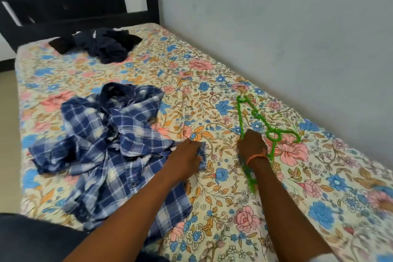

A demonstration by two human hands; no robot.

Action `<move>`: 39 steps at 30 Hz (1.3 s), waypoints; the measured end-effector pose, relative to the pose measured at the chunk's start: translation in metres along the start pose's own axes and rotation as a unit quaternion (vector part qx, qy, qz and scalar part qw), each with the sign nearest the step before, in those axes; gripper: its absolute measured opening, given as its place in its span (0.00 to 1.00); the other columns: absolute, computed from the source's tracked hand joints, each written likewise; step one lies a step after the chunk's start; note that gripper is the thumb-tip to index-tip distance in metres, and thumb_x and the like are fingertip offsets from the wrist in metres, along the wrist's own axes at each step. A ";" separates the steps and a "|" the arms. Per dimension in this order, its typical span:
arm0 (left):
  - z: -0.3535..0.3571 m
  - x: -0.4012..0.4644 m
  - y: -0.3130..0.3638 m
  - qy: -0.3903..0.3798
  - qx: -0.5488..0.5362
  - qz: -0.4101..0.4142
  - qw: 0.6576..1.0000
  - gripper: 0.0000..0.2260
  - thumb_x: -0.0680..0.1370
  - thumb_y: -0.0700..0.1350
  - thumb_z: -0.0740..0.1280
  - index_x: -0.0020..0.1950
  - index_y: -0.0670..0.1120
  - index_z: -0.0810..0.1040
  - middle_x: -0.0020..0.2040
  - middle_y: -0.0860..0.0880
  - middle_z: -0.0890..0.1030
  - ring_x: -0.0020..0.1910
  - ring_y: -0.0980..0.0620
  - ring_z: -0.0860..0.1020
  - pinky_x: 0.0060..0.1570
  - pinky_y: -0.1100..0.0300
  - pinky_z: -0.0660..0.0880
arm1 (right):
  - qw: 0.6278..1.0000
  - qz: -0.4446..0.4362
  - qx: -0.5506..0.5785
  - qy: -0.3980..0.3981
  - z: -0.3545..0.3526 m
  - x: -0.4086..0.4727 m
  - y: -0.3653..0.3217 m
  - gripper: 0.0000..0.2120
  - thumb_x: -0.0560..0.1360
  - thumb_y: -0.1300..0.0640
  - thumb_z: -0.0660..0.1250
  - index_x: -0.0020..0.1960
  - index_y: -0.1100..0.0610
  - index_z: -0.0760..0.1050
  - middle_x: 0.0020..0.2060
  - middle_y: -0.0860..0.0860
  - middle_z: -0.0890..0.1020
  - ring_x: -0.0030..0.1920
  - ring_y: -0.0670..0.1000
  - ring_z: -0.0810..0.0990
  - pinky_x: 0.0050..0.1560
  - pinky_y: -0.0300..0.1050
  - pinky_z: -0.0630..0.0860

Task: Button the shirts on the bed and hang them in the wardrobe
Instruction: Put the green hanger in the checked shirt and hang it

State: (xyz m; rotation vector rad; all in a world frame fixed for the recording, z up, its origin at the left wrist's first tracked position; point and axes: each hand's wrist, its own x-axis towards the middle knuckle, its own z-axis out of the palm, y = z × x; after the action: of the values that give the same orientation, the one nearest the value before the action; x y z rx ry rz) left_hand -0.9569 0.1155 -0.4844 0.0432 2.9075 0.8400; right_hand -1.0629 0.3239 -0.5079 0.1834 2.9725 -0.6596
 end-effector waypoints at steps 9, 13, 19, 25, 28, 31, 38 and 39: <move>0.005 -0.012 -0.010 -0.001 0.005 0.016 1.000 0.18 0.82 0.48 0.62 0.71 0.45 0.69 0.62 0.46 0.73 0.62 0.46 0.71 0.59 0.50 0.71 | 0.988 -0.042 -0.114 0.098 0.017 0.002 -0.029 0.24 0.76 0.41 0.65 0.63 0.57 0.75 0.63 0.60 0.74 0.63 0.63 0.74 0.63 0.58 0.68; 0.005 -0.016 -0.015 0.032 -0.039 0.021 0.998 0.18 0.82 0.46 0.63 0.71 0.46 0.69 0.65 0.47 0.72 0.64 0.47 0.70 0.62 0.52 0.70 | 0.986 0.005 -0.146 0.075 0.022 0.018 -0.027 0.24 0.78 0.48 0.64 0.69 0.61 0.66 0.65 0.63 0.73 0.64 0.65 0.72 0.66 0.63 0.65; -0.032 -0.017 -0.038 0.147 -0.085 0.018 0.985 0.14 0.82 0.44 0.63 0.67 0.46 0.74 0.64 0.48 0.75 0.63 0.51 0.73 0.62 0.56 0.71 | 0.986 -0.154 -0.017 0.057 0.015 0.042 -0.049 0.08 0.81 0.60 0.60 0.54 0.61 0.77 0.51 0.62 0.80 0.49 0.61 0.79 0.47 0.52 0.72; -0.118 -0.029 -0.093 0.345 -0.117 -0.043 0.930 0.06 0.82 0.42 0.62 0.56 0.46 0.78 0.49 0.54 0.76 0.47 0.55 0.75 0.48 0.57 0.75 | 0.935 -0.311 0.168 0.009 0.002 0.039 -0.145 0.13 0.84 0.57 0.59 0.53 0.65 0.77 0.42 0.64 0.80 0.42 0.62 0.77 0.43 0.54 0.71; -0.154 -0.027 -0.140 0.389 -0.135 -0.140 0.900 0.09 0.83 0.43 0.61 0.62 0.45 0.76 0.54 0.49 0.78 0.48 0.52 0.75 0.50 0.54 0.74 | 0.917 -0.335 0.218 -0.017 0.020 0.025 -0.223 0.13 0.83 0.56 0.58 0.50 0.66 0.73 0.39 0.65 0.77 0.37 0.61 0.75 0.38 0.54 0.69; -0.168 -0.023 -0.184 0.361 -0.152 -0.222 0.893 0.11 0.83 0.42 0.61 0.63 0.44 0.75 0.54 0.44 0.80 0.45 0.47 0.76 0.47 0.51 0.73 | 0.902 -0.383 0.183 -0.077 0.049 0.016 -0.296 0.13 0.81 0.55 0.64 0.45 0.66 0.72 0.35 0.58 0.75 0.36 0.57 0.74 0.38 0.52 0.68; -0.163 -0.005 -0.241 0.286 -0.183 -0.249 0.907 0.13 0.81 0.40 0.59 0.65 0.44 0.75 0.55 0.41 0.82 0.48 0.43 0.80 0.47 0.54 0.75 | 0.926 -0.359 0.016 -0.114 0.100 0.044 -0.399 0.22 0.72 0.45 0.74 0.51 0.63 0.76 0.44 0.59 0.79 0.46 0.57 0.79 0.38 0.44 0.63; -0.161 -0.004 -0.245 0.269 -0.172 -0.246 0.915 0.14 0.82 0.40 0.59 0.65 0.44 0.76 0.57 0.42 0.82 0.49 0.43 0.80 0.48 0.56 0.75 | 0.934 -0.340 0.003 -0.112 0.105 0.055 -0.404 0.23 0.71 0.44 0.74 0.50 0.64 0.76 0.43 0.60 0.78 0.46 0.59 0.79 0.38 0.46 0.65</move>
State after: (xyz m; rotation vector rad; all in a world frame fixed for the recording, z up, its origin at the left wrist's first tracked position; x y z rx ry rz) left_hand -0.9714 -0.1770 -0.4790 -1.0575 2.9246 1.4055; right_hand -1.1660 -0.0790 -0.4417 -0.8956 2.7654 -0.6778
